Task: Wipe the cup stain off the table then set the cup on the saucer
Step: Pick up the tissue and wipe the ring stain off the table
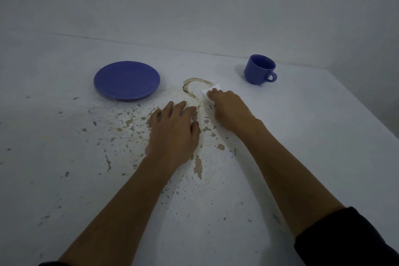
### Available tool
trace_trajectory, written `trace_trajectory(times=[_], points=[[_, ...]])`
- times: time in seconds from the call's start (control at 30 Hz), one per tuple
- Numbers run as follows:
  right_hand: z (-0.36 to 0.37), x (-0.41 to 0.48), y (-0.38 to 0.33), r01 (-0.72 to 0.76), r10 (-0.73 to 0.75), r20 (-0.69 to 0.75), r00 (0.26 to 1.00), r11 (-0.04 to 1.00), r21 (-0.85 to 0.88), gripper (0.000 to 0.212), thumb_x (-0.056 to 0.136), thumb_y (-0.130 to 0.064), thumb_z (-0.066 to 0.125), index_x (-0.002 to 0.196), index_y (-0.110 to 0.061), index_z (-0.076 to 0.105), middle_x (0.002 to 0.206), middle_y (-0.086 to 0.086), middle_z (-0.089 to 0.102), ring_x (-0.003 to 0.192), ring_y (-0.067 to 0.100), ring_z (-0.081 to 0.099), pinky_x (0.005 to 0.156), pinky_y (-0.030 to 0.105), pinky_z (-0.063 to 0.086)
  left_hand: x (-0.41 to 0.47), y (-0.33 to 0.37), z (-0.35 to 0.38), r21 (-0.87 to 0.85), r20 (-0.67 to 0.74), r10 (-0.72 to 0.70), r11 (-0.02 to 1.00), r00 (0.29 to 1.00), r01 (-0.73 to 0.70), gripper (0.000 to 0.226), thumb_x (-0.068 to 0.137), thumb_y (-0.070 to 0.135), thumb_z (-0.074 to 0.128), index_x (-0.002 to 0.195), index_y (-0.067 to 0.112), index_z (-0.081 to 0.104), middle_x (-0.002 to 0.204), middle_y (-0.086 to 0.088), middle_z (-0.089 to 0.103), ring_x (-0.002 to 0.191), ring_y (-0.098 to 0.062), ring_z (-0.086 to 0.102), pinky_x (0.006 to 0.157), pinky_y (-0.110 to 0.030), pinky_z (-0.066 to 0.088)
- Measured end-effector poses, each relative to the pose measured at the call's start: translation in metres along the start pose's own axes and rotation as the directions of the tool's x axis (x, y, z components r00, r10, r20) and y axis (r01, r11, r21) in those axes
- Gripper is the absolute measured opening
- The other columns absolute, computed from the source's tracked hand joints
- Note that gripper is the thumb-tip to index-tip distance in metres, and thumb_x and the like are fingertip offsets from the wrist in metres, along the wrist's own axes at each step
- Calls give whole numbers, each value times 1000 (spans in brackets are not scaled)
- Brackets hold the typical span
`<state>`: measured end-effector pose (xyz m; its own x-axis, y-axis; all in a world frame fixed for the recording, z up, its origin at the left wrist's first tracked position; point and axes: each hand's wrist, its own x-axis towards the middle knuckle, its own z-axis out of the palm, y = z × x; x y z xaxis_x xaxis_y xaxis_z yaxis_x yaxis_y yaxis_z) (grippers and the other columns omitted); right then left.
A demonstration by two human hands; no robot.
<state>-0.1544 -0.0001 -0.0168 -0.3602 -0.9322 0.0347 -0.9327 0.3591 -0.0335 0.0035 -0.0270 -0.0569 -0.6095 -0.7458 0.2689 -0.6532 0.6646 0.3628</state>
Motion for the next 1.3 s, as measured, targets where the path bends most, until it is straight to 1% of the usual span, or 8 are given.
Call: trace_trajectory(times=[0.2, 0.4, 0.6, 0.8, 0.93, 1.03, 1.13, 1.3], points=[[-4, 18, 14, -107, 108, -22, 994, 994, 26, 44, 98, -8, 44, 142, -9, 39, 144, 14, 46, 128, 28, 48, 108, 35, 36, 1, 0, 0, 15, 9, -6, 1000, 1000, 6, 46, 95, 38, 34, 140, 26, 40, 152, 0, 34, 143, -24, 22, 114, -49, 10], [1, 23, -3, 20, -20, -14, 1000, 1000, 16, 51, 92, 2, 45, 141, -9, 38, 143, 13, 46, 126, 30, 48, 104, 35, 38, 1, 0, 0, 5, 2, -3, 1000, 1000, 3, 45, 95, 37, 35, 139, 26, 42, 151, -1, 36, 142, -24, 23, 114, -49, 11], [-3, 40, 17, -82, 83, -24, 996, 996, 27, 41, 98, -7, 41, 139, -9, 43, 141, 14, 49, 127, 29, 49, 107, 35, 37, 0, 0, 0, 7, -2, -1, 1000, 1000, 1, 46, 95, 37, 35, 139, 26, 42, 151, -1, 37, 142, -24, 24, 114, -49, 11], [1, 37, 10, 55, -55, 14, 998, 998, 38, 49, 96, 1, 37, 144, -11, 36, 146, 14, 43, 130, 30, 43, 107, 35, 34, 1, 0, 1, 14, -12, 1, 1000, 1000, -1, 45, 94, 37, 35, 137, 26, 43, 149, -1, 39, 141, -25, 27, 113, -49, 13], [-3, 39, 25, 15, -16, 42, 999, 1000, 22, 51, 98, -4, 41, 147, -15, 32, 150, 13, 39, 135, 28, 41, 112, 36, 31, 2, 0, 1, 15, -9, -5, 1000, 1000, 5, 46, 94, 37, 35, 138, 26, 43, 150, -1, 38, 141, -24, 26, 113, -49, 13], [-5, 50, 13, 10, -9, -14, 1000, 999, 39, 45, 97, 0, 39, 142, -6, 37, 141, 17, 48, 126, 29, 48, 105, 33, 36, 2, 0, 1, 16, -5, -6, 1000, 1000, 6, 46, 94, 38, 35, 138, 25, 42, 150, -1, 38, 141, -23, 25, 114, -50, 13], [-3, 52, -2, 79, -78, -15, 997, 996, 45, 54, 92, 7, 39, 144, -7, 33, 140, 17, 46, 124, 30, 47, 101, 33, 37, 1, 0, 1, 23, 0, -2, 1000, 1000, 2, 46, 94, 38, 35, 137, 25, 42, 150, -1, 37, 141, -24, 25, 113, -50, 13], [4, 42, 22, 94, -98, 69, 993, 994, 49, 57, 96, 0, 40, 149, -19, 27, 155, 9, 31, 139, 26, 34, 114, 37, 26, 2, -2, 2, 12, -8, 2, 1000, 1000, -2, 45, 94, 37, 35, 137, 25, 43, 149, -2, 39, 141, -24, 26, 113, -49, 13]])
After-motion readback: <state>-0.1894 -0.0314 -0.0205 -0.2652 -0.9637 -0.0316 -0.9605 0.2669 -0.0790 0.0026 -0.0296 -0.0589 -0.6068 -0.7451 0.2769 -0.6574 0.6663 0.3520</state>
